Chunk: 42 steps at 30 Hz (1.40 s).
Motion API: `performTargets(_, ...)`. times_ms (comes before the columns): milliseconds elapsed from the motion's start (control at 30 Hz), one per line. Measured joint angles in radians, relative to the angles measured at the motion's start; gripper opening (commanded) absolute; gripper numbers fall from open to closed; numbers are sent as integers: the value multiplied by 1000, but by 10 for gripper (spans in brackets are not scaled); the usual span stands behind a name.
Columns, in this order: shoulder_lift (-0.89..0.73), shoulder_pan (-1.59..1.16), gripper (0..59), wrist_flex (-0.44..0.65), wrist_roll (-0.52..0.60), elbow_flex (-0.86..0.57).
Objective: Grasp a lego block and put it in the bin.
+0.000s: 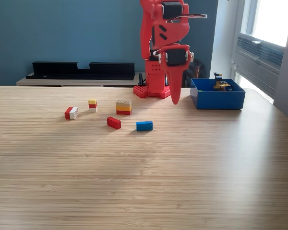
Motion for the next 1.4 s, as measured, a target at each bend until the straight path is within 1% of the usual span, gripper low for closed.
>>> performTargets(233, 0, 225, 0, 46, 196, -11)
performTargets(367, 0, 365, 0, 41, 247, -11)
performTargets(533, 0, 494, 0, -21, 242, 46)
performTargets(567, 0, 508, 13, -29, 236, 63)
performTargets(600, 0, 514, 52, -35, 225, 80)
performTargets(667, 0, 518, 98, -43, 204, 110)
performTargets(767, 0, 537, 119, -54, 183, 143)
performTargets(967, 0, 535, 178, -57, 149, 172)
performTargets(1100, 0, 535, 187, -57, 132, 192)
performTargets(1400, 0, 520, 190, -57, 144, 212)
